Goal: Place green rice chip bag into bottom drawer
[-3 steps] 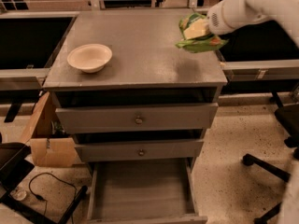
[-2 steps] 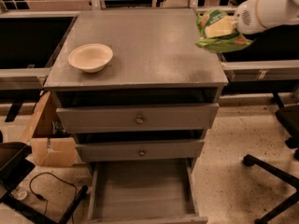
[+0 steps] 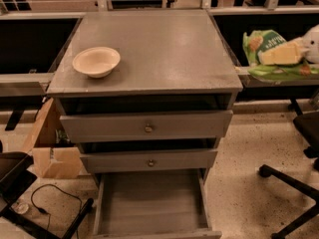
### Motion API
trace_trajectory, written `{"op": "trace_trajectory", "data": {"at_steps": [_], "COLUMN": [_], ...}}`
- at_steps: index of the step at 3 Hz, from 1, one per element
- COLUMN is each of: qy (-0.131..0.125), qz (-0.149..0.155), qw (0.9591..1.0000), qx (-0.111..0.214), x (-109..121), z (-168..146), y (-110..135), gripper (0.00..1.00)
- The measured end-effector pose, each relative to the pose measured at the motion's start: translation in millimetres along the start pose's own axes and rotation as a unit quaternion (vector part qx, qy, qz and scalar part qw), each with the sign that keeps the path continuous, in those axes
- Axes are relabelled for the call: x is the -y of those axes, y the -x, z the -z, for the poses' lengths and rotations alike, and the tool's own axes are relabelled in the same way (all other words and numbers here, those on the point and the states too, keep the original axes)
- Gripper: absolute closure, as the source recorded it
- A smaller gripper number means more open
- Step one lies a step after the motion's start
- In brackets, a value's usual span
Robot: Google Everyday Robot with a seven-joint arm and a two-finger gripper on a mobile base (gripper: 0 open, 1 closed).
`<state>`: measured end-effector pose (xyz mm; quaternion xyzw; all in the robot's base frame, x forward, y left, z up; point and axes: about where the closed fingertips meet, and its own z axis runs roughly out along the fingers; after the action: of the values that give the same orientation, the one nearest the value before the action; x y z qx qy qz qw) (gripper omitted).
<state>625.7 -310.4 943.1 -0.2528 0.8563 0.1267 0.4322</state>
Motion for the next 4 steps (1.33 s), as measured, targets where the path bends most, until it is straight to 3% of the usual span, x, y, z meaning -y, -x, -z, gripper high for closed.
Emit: {"op": "trace_trajectory", "data": {"at_steps": [1,2,3,4], "qy": [0.026,0.047,0.048,0.058], "qz": [-0.005,-0.001,-0.001,0.006], "qw": [0.9989,0.9921,0.9921,0.9931], "qx": [0.039,0.117,0.116,0.102], "x": [3,3,2,-17], "z": [31,66,66,65], "y": [-39,-53,-53,-68], "gripper": [1.0,1.0,1.0,1.0]}}
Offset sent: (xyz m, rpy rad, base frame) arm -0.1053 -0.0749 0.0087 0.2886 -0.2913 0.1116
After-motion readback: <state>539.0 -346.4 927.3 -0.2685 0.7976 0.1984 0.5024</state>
